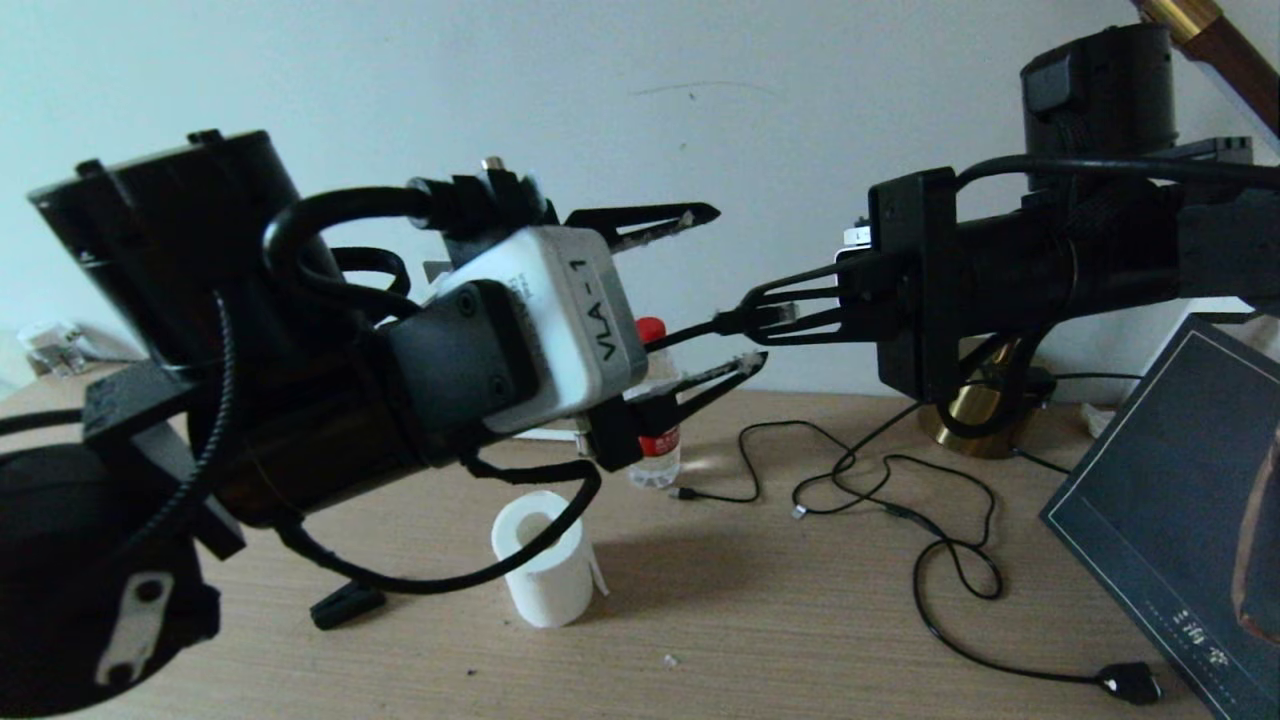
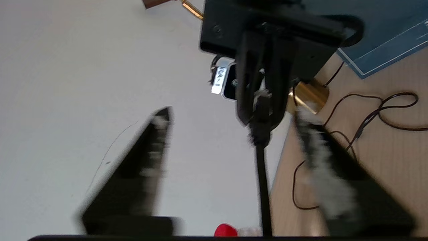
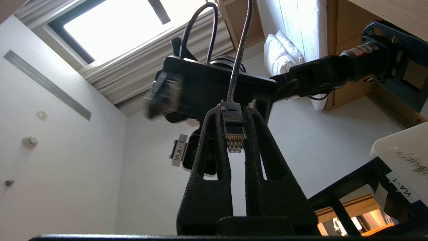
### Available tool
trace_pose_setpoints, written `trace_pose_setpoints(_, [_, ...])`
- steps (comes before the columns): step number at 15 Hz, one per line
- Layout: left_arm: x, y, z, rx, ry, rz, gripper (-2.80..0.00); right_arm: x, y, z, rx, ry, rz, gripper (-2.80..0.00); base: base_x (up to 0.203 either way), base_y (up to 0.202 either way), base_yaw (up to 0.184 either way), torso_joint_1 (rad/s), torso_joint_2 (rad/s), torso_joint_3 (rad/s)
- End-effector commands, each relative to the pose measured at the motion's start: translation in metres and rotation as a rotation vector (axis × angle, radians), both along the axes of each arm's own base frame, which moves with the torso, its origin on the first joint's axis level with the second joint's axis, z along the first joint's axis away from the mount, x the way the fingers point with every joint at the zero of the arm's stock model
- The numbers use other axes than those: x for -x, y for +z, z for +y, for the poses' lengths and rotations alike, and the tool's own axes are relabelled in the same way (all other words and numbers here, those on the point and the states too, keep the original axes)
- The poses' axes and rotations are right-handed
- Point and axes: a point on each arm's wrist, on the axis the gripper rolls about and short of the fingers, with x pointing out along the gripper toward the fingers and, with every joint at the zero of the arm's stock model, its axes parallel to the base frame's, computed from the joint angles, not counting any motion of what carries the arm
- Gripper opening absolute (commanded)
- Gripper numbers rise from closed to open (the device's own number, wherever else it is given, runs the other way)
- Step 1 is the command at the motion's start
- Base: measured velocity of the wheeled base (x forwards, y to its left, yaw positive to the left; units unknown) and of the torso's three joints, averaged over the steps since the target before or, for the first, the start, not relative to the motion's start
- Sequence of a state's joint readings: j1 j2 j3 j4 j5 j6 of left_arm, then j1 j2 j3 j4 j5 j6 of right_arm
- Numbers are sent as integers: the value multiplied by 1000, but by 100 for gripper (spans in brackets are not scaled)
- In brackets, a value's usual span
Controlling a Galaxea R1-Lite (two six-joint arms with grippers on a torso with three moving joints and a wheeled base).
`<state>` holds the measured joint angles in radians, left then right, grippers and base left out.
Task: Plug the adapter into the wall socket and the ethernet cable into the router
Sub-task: Hand it to the other hand
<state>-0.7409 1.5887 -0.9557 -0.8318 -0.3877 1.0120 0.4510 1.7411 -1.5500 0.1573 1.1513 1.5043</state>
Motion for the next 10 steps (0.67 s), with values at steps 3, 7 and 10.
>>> trace_pose_setpoints(3, [-1, -4, -5, -9, -10, 3, -280, 1, 1, 0, -2, 5, 6, -280, 0, 0, 0, 0, 0, 0])
trace_pose_setpoints(7, [-2, -9, -8, -22, -19, 14, -280, 3, 3, -1, -6, 5, 1, -280, 0, 0, 0, 0, 0, 0])
trace_pose_setpoints(10, [-3, -10, -10, -24, -21, 16, -280, 3, 3, -1, -6, 6, -2, -280, 0, 0, 0, 0, 0, 0])
